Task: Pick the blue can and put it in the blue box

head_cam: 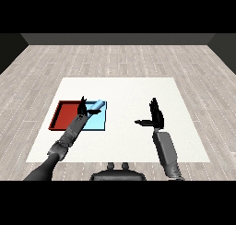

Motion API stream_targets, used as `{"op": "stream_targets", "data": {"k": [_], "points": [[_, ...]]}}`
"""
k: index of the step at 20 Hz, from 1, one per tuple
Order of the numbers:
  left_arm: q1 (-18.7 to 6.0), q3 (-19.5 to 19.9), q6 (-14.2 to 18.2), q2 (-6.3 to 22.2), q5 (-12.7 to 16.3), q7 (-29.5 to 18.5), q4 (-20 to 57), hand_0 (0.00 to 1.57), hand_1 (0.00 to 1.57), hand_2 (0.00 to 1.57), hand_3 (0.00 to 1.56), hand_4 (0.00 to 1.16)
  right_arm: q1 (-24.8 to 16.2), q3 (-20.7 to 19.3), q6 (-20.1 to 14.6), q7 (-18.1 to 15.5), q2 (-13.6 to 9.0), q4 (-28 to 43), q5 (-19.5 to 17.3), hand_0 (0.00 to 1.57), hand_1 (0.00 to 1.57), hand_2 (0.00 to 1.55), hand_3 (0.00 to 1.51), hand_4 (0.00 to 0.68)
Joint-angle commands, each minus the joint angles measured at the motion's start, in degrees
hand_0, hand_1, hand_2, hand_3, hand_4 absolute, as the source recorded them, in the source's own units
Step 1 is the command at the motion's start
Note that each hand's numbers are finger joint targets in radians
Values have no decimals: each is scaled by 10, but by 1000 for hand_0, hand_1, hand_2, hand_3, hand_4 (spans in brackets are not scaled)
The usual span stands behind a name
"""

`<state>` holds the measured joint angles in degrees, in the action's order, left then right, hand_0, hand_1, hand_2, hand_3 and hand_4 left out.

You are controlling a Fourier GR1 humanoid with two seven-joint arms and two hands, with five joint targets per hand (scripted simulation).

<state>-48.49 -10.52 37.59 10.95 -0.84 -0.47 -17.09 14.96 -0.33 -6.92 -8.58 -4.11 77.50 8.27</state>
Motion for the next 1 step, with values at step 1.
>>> {"op": "stream_targets", "data": {"k": [1], "points": [[16, 53, 19, 4, 48, -146, -109, 0, 0, 0, 0, 0, 13, 7, 9, 13, -23, 8, -15, 0, 0, 0, 0, 0]]}}
